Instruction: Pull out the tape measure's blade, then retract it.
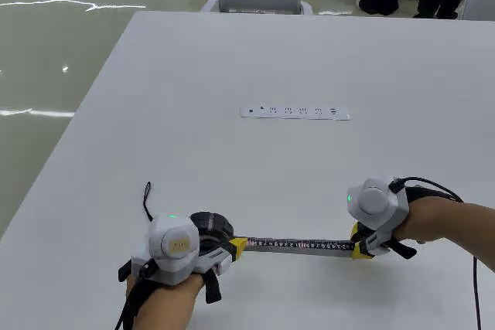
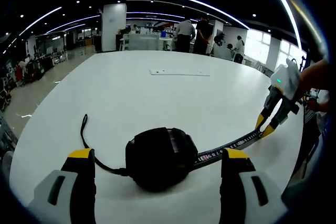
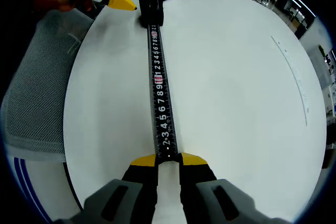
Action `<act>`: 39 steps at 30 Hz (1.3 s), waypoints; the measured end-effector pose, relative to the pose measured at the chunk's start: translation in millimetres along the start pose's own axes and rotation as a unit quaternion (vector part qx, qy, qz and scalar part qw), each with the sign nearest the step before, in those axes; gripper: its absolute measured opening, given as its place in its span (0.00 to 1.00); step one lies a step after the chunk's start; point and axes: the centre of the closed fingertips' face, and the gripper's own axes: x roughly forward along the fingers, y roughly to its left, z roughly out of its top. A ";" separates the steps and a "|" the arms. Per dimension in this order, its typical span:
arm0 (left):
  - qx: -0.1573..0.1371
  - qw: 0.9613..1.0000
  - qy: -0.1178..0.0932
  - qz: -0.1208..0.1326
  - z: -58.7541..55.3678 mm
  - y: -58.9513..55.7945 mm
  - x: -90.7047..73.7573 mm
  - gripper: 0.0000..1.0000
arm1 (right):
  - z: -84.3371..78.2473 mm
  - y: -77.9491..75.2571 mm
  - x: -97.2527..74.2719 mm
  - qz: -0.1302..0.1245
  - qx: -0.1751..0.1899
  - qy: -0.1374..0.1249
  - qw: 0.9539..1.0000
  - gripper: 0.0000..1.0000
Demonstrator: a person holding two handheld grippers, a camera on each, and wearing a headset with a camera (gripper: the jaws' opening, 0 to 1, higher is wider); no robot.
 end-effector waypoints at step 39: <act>-0.058 0.998 0.032 0.010 -13.5 -5.7 26.4 0.72 | -0.4 0.3 0.2 -0.003 0.007 -0.004 1.000 0.14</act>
